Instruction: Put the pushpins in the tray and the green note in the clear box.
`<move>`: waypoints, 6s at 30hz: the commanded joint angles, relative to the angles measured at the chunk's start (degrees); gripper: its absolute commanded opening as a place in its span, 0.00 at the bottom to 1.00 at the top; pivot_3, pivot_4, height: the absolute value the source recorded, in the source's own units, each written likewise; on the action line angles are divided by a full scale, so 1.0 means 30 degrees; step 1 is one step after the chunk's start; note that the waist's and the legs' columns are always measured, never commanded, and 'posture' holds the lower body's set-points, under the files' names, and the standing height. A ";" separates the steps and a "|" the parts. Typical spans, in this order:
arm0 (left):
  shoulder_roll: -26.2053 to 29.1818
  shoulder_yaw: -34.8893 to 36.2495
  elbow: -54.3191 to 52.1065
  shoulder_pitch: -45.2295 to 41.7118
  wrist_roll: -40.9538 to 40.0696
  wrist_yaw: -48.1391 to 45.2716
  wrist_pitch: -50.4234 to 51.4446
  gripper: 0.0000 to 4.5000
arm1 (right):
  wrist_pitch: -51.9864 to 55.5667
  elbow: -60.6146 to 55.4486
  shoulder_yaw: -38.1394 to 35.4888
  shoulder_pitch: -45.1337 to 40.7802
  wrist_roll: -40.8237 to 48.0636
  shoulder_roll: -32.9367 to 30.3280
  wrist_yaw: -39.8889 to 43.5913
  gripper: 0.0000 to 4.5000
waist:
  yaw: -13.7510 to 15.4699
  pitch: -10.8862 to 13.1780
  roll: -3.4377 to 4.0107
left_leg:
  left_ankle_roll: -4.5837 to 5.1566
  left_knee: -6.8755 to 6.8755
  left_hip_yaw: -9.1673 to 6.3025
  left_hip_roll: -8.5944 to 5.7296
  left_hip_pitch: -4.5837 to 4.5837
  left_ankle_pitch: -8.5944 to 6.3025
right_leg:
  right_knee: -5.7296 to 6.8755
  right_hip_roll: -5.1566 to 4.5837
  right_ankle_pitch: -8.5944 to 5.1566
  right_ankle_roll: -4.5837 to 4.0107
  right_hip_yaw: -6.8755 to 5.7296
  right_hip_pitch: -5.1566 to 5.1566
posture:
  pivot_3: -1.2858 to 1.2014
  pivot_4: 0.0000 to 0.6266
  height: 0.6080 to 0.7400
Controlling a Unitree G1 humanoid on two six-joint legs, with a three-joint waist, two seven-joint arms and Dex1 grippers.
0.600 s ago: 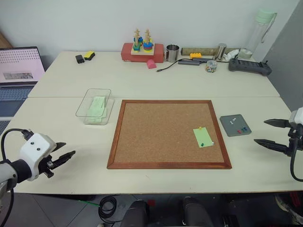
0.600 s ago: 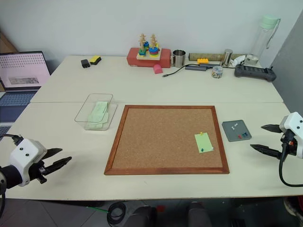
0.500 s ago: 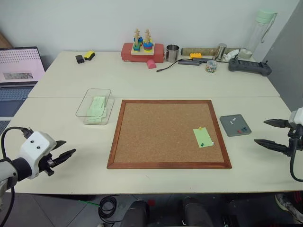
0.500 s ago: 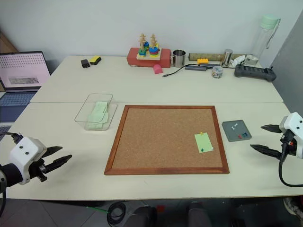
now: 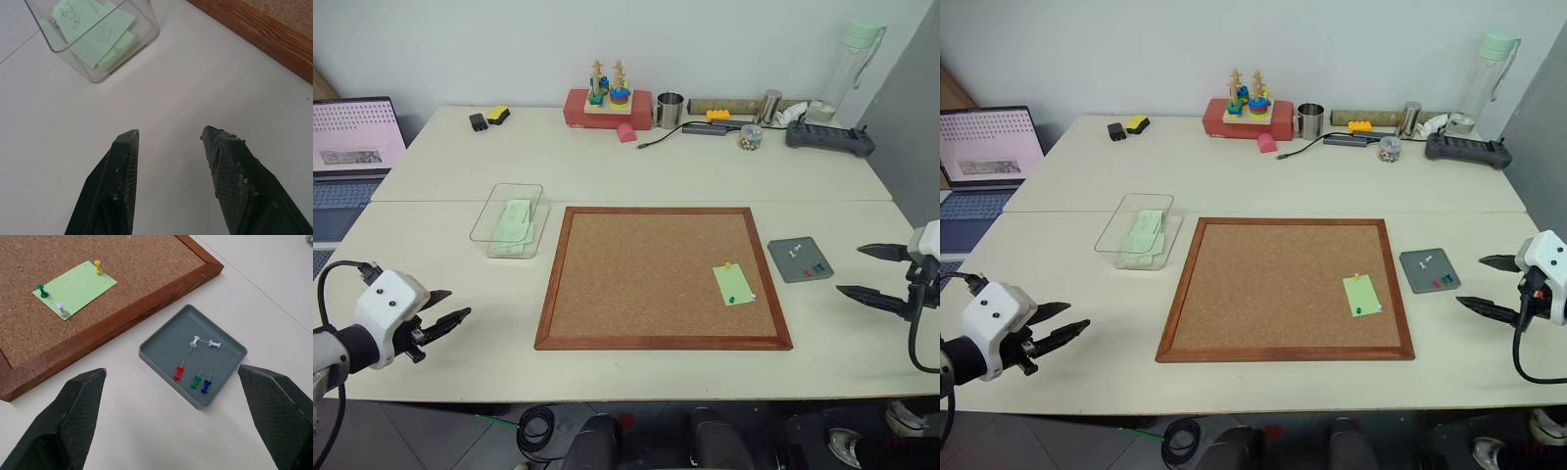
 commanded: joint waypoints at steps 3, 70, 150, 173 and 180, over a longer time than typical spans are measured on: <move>-0.0154 0.0798 -0.0078 -0.0375 -0.0653 -0.0676 -0.0473 0.49 | -0.0238 -0.0273 -0.0190 -0.0633 0.0093 0.0010 0.0061 1.00 | -0.0001 0.0000 0.0000 | 0.0000 0.0000 -0.0001 -0.0001 0.0001 0.0001 | 0.0002 0.0007 0.0004 0.0002 -0.0002 0.0000 | 0.52 0.24 1.00; -1.0817 -1.5088 0.6674 -1.2665 0.3264 -0.0490 -0.4017 0.00 | -0.0654 0.4047 0.8482 -0.9522 -0.3824 0.7884 -0.1567 0.84 | -0.0014 -0.0012 0.0013 | 0.0000 0.0171 -0.0035 -0.0082 -0.0029 0.0006 | 0.0055 0.0024 0.0085 0.0120 0.0021 0.0034 | 0.52 0.24 1.00; -1.0639 -1.5295 0.6654 -1.2410 0.4249 -0.0653 -0.4371 0.00 | 0.3115 -0.1078 0.3039 -0.4468 -0.1627 0.3083 -0.2757 0.61 | -0.0050 -0.0045 0.0064 | 0.0006 0.0162 0.0005 -0.0077 -0.0013 0.0004 | 0.0059 0.0025 0.0083 0.0124 0.0028 0.0049 | 0.52 0.24 1.00; -1.0486 -1.5289 0.6628 -1.2386 0.4476 -0.0646 -0.4402 0.00 | 0.2086 -0.3044 0.7096 -0.3574 -0.2698 0.4418 -0.1739 0.61 | -0.0050 -0.0046 0.0062 | 0.0006 0.0173 -0.0036 -0.0073 -0.0005 0.0004 | 0.0051 0.0027 0.0081 0.0129 0.0030 0.0056 | 0.52 0.24 1.00; -1.0446 -1.5310 0.6634 -1.2404 0.4535 -0.0661 -0.4450 0.00 | 0.1768 -0.2430 0.7104 -0.3821 -0.2804 0.4667 -0.1593 0.43 | -0.0051 -0.0046 0.0062 | 0.0006 0.0173 -0.0036 -0.0072 -0.0005 0.0004 | 0.0050 0.0028 0.0081 0.0128 0.0031 0.0056 | 0.52 0.24 1.00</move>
